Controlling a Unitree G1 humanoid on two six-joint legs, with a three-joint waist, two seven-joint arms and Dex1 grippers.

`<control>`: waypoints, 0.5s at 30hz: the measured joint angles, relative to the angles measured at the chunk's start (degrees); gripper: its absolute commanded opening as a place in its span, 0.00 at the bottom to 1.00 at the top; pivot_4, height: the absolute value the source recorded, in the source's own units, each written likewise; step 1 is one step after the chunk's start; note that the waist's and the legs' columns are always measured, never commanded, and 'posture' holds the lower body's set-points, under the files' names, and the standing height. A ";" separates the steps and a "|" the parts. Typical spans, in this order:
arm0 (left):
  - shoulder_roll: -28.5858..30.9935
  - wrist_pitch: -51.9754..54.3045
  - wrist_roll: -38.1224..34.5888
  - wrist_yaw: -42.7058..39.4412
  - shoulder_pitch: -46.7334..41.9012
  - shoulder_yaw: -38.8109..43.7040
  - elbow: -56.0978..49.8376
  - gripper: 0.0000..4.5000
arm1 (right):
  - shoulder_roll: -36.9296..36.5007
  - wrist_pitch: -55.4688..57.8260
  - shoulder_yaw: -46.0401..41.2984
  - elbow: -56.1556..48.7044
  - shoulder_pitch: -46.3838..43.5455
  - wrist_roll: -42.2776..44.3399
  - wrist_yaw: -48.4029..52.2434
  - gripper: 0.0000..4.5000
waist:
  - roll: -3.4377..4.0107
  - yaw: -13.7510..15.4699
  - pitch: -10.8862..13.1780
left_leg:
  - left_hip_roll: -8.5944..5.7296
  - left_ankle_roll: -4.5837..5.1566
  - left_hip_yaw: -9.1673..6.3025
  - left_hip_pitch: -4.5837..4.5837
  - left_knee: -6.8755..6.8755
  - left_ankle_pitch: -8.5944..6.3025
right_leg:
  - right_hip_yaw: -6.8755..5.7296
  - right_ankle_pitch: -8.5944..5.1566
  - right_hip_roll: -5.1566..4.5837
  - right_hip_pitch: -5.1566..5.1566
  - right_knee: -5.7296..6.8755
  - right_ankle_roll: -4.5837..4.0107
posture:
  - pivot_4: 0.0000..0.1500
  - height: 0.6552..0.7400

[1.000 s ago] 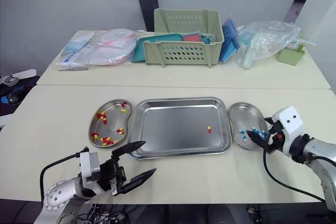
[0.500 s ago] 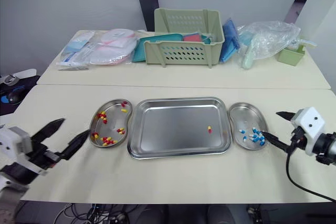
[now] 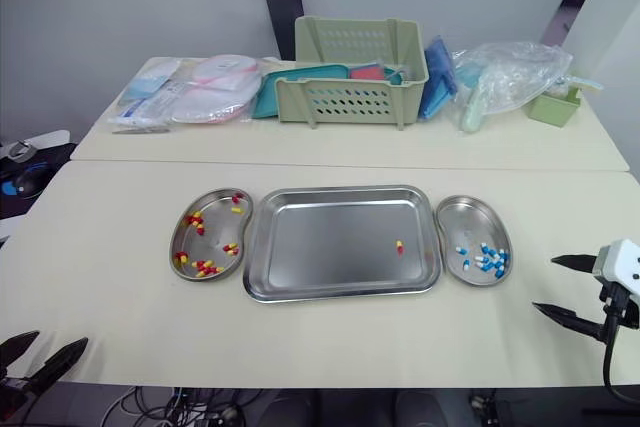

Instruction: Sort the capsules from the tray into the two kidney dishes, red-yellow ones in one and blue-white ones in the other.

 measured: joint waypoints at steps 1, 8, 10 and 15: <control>-0.01 0.02 0.01 -0.01 0.12 0.03 -0.02 1.00 | -0.01 -0.40 -0.12 -0.08 0.62 -0.13 0.38 0.99 | 0.00 0.02 0.00 | 0.00 0.00 0.00 0.00 0.00 0.00 | 0.00 0.00 0.00 0.00 0.00 0.00 | 1.00 1.00; -1.73 -0.22 0.94 -0.47 0.53 -0.72 -2.35 1.00 | 1.17 -2.13 -0.30 -3.48 2.70 -0.88 0.02 0.99 | 0.00 -0.37 -0.01 | 0.05 0.00 0.03 0.02 -0.02 0.00 | 0.02 0.00 0.03 0.00 0.01 0.00 | 1.00 1.00; -2.25 -0.16 1.30 -0.51 0.76 -1.33 -3.28 1.00 | 3.36 -1.65 -0.17 -7.44 2.54 -0.30 -1.92 0.99 | 0.00 -0.42 -0.01 | 0.04 -0.01 0.03 0.01 -0.02 0.00 | 0.03 0.00 0.03 0.00 0.02 0.00 | 1.00 1.00; -3.99 0.96 1.31 -0.38 1.84 -1.61 -6.36 1.00 | 9.09 3.89 4.19 -19.47 1.90 3.76 -8.61 0.99 | -0.06 -0.23 -0.04 | 0.05 -0.01 -0.01 0.00 -0.01 0.00 | 0.00 0.00 0.03 0.00 0.02 0.00 | 1.00 1.00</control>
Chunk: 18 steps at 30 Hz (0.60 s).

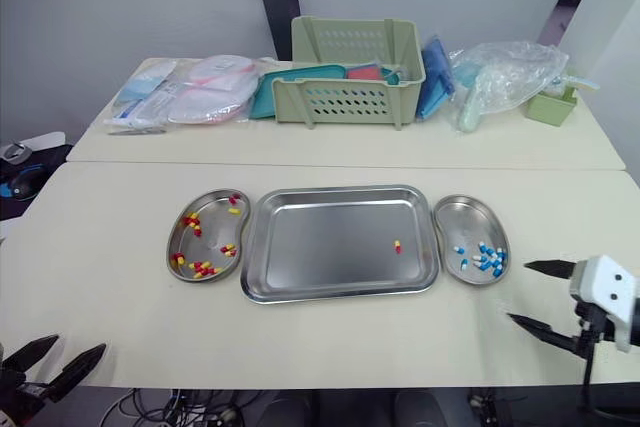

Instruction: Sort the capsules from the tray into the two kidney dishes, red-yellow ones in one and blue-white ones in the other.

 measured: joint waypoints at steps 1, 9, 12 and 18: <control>-0.36 0.38 -0.01 0.02 0.27 -0.26 -1.01 1.00 | 1.43 0.95 2.13 -2.17 -0.12 0.54 -1.60 0.99 | -0.02 0.01 -0.01 | 0.00 0.00 0.01 0.00 0.00 0.00 | 0.01 0.00 -0.01 0.00 0.00 0.00 | 1.00 1.00; -1.54 2.83 -0.18 -0.02 2.92 -1.10 -8.13 1.00 | 11.26 -0.31 15.53 -5.81 -0.93 -3.82 -11.69 0.99 | -0.19 0.03 -0.12 | -0.01 0.00 0.00 0.01 0.01 0.00 | 0.01 0.00 -0.01 0.00 -0.01 0.00 | 1.00 1.00; -1.97 3.46 -0.33 0.13 3.14 -1.10 -10.69 1.00 | 11.74 -2.77 17.61 -5.72 -0.29 -5.86 -12.51 0.99 | -0.21 0.04 -0.13 | -0.01 0.00 0.00 0.02 0.01 0.00 | 0.01 0.00 -0.01 0.00 -0.01 0.00 | 1.00 1.00; -2.77 4.70 -1.41 -0.47 3.46 -2.38 -16.31 1.00 | 13.07 -5.97 19.56 -4.06 -0.25 -7.90 -14.01 0.99 | -0.22 0.03 -0.15 | -0.01 0.00 -0.01 0.02 0.01 0.00 | 0.00 0.00 -0.01 0.01 0.00 0.00 | 1.00 1.00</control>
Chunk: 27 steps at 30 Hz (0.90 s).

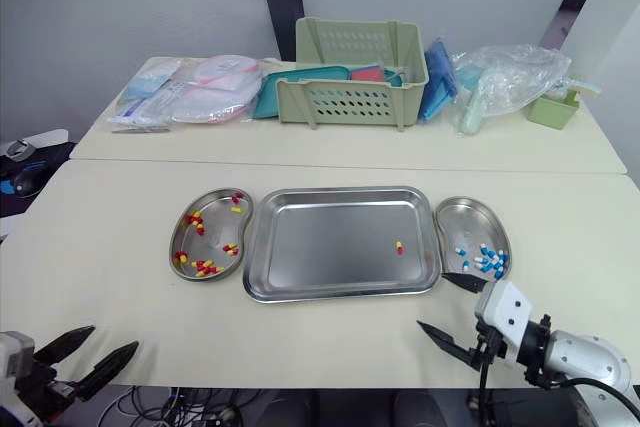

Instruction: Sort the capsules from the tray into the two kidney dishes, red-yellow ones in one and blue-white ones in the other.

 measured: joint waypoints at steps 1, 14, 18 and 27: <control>0.61 0.80 -0.46 -0.71 0.20 -0.81 -1.66 1.00 | 0.00 -0.42 0.01 0.35 0.10 -0.03 -0.02 0.99 | -0.01 0.01 -0.01 | 0.00 0.00 -0.01 0.00 0.00 0.00 | -0.01 0.00 0.00 0.01 0.00 0.00 | 1.00 1.00; 11.02 19.88 -6.55 4.81 -35.28 -28.25 -21.82 1.00 | 0.32 -7.47 -0.52 7.99 2.96 -0.04 0.99 0.99 | 0.24 -0.62 -0.05 | -0.06 0.01 0.02 0.03 -0.01 0.00 | 0.11 0.01 0.04 -0.03 0.01 -0.01 | 1.00 1.00; 9.07 23.60 -4.78 7.39 -42.33 -36.60 -21.21 1.00 | 0.71 -8.82 -0.46 8.98 3.47 -0.12 0.78 0.99 | 0.29 -0.98 -0.03 | -0.06 0.01 -0.04 0.02 0.04 0.01 | 0.04 0.00 0.04 0.01 0.04 -0.02 | 1.00 1.00; -3.23 21.03 7.35 11.12 -57.37 -53.41 -7.36 0.80 | 1.63 -9.86 1.21 8.75 4.37 -0.53 -1.27 1.00 | 0.29 0.06 -0.04 | -0.09 0.00 -0.05 0.01 0.13 0.02 | 0.04 0.03 0.04 0.03 0.06 0.03 | 1.00 1.00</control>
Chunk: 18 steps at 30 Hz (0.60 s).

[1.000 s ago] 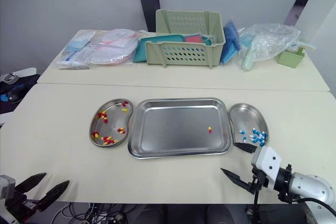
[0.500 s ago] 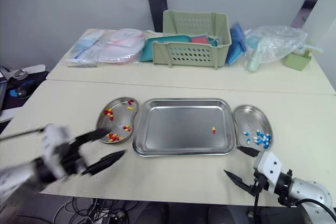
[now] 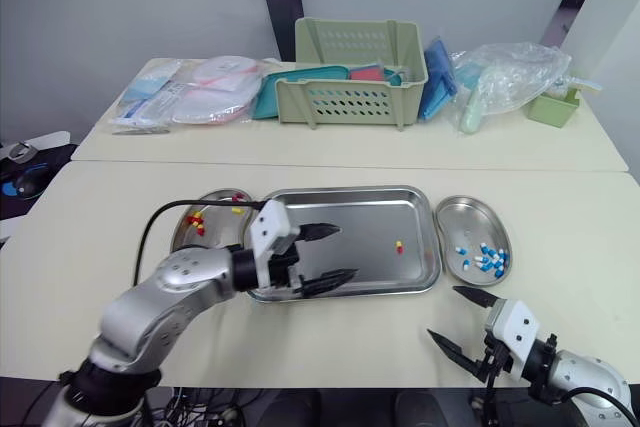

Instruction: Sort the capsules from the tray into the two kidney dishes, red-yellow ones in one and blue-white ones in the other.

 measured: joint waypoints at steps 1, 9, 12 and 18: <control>-0.84 -1.36 1.30 -0.62 -1.40 -1.12 2.17 0.72 | 0.01 0.00 0.07 -0.09 -0.01 -0.03 -0.15 1.00 | 0.01 0.02 -0.01 | -0.01 0.00 0.01 0.01 0.01 0.00 | 0.00 0.00 0.00 0.01 0.00 0.00 | 1.00 1.00; -8.09 -10.23 9.94 -5.67 -8.82 -8.44 19.18 0.72 | -0.02 0.62 1.14 -1.29 -0.30 -0.06 -1.60 1.00 | 0.01 0.00 -0.01 | -0.02 0.00 0.00 -0.01 0.02 0.01 | -0.01 0.00 0.00 0.00 0.00 0.00 | 1.00 1.00; -10.82 -13.15 12.28 -6.59 -11.40 -9.23 25.48 0.72 | -0.04 1.04 1.17 -1.74 0.05 -0.05 -2.10 1.00 | 0.01 0.09 -0.01 | -0.04 0.00 0.00 -0.01 0.05 0.01 | -0.01 0.00 -0.01 0.02 0.00 0.00 | 1.00 1.00; -16.50 -19.03 16.66 -8.38 -15.09 -10.47 37.16 0.72 | -0.04 1.17 1.19 -1.88 0.87 -0.09 -2.55 1.00 | 0.01 0.01 -0.01 | -0.04 0.00 0.00 -0.02 0.04 0.01 | -0.01 0.00 -0.01 0.00 -0.01 0.00 | 1.00 1.00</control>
